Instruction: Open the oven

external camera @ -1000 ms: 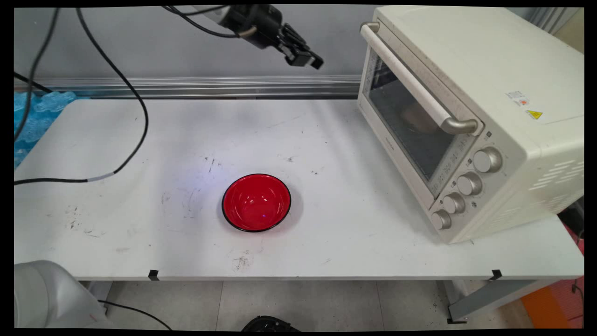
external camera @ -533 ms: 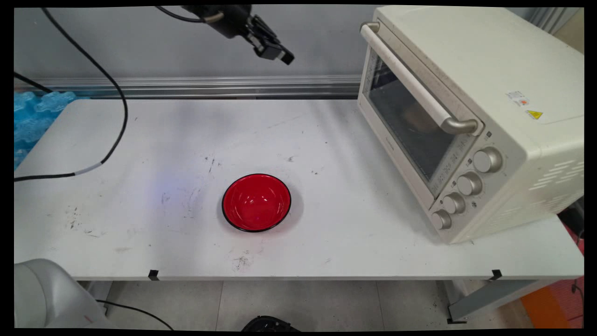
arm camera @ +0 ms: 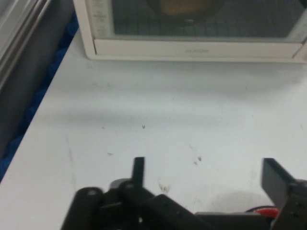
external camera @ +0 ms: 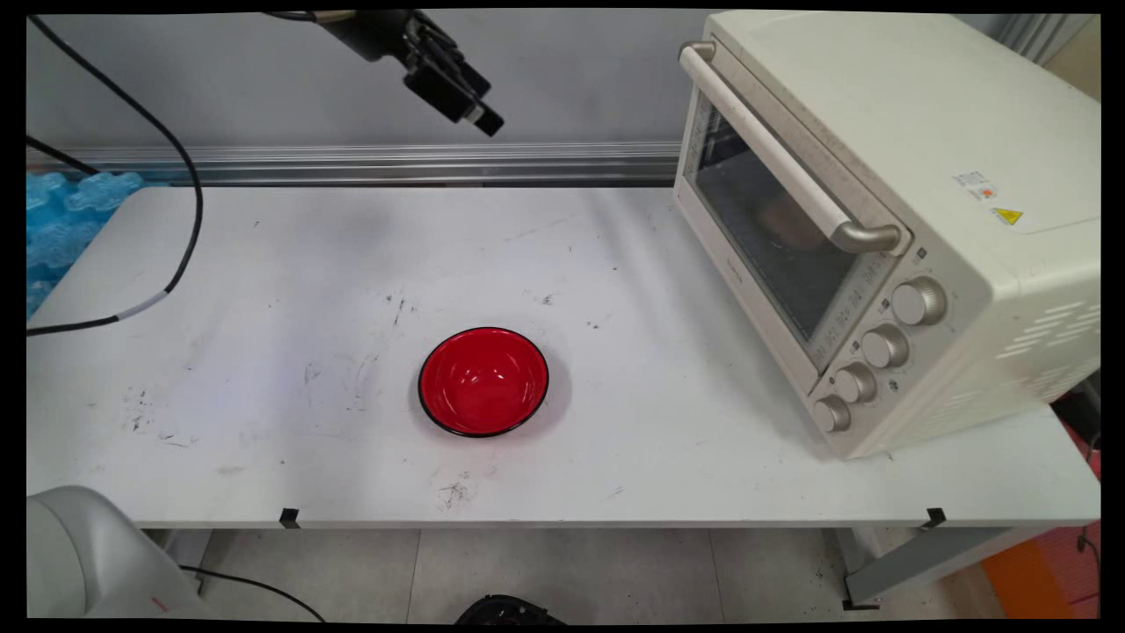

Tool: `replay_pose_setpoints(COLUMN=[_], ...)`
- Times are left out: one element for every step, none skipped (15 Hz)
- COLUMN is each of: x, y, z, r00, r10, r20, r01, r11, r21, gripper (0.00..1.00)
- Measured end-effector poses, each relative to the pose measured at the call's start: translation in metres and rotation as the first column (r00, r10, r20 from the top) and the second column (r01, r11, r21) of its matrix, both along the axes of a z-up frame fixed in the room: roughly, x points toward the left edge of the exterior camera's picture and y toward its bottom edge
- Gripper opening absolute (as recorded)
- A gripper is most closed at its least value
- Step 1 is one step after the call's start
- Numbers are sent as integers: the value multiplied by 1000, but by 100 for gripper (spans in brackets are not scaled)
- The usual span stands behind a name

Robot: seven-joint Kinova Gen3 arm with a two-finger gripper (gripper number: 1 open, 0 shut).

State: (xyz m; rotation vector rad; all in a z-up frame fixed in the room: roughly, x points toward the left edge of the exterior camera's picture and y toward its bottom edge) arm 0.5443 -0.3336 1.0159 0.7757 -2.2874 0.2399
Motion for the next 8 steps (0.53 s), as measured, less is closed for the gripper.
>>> replay_pose_setpoints(x=[3,5,8,10,12,13,15,16], y=[2,4,6,7,8,10,11,12], z=[2,3,5,6,7,8,9,10], r00=[1000,1000,1000,1000,1000,1000,1000,1000], r10=[1,2,2,2,2,2,2,2], r20=[4,7,10,13,15,17,19,20], r01=[-1,-2,-3,-2,-2,-2,-2,-2], r11=[1000,1000,1000,1000,1000,1000,999,999], r21=[6,11,16,21,26,30,34,37], gripper=[100,100,100,100,100,100,100,100])
